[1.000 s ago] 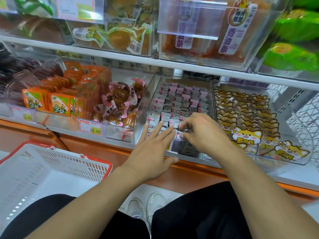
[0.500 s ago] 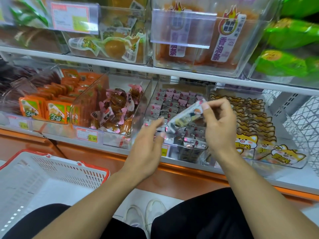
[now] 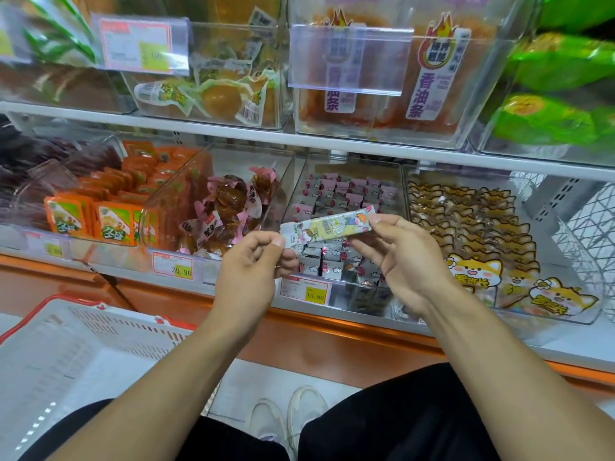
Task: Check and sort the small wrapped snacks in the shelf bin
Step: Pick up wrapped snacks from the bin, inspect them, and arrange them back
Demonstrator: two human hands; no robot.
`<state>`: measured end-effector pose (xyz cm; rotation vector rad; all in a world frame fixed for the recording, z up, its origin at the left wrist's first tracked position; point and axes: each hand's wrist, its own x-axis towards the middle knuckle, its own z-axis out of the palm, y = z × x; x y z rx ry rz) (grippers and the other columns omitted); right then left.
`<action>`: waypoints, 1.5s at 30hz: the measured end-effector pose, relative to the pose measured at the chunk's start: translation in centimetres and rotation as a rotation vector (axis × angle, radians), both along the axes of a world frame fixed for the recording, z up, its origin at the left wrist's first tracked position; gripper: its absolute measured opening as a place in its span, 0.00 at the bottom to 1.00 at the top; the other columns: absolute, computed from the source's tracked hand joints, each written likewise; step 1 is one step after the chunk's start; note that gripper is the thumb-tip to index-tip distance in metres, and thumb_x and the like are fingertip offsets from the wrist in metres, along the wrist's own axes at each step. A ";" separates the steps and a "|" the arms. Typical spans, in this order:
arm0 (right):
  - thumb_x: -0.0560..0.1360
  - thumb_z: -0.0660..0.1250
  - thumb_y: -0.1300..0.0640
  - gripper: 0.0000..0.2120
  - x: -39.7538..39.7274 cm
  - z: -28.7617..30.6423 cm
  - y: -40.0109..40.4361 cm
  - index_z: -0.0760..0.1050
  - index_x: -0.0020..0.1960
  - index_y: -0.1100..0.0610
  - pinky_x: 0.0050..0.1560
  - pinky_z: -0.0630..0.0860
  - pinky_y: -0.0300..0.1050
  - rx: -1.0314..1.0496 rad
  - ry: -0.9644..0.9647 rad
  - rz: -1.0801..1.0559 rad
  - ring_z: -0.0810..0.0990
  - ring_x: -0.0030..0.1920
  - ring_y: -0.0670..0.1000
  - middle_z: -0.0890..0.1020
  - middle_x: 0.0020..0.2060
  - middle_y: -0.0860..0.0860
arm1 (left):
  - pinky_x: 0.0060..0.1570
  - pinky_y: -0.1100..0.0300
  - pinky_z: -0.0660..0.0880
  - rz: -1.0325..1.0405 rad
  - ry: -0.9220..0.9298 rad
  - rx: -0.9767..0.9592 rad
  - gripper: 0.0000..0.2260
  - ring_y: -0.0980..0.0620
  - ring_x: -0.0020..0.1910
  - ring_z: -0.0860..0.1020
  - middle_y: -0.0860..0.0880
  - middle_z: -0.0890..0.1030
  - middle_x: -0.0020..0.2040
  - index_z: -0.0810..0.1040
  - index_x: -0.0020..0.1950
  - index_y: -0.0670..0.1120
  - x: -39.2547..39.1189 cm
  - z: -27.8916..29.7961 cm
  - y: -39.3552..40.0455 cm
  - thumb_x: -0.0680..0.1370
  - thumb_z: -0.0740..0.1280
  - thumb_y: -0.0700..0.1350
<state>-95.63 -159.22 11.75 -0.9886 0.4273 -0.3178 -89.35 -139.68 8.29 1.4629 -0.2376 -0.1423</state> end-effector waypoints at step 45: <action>0.73 0.76 0.62 0.18 -0.6 -0.7 -2.1 0.76 0.58 0.47 0.50 0.82 0.44 -0.709 -0.152 0.006 0.86 0.50 0.48 0.86 0.51 0.46 | 0.78 0.58 0.55 -0.225 -0.660 0.704 0.33 0.65 0.74 0.59 0.57 0.68 0.75 0.64 0.78 0.55 -1.3 -1.5 -0.7 0.76 0.73 0.54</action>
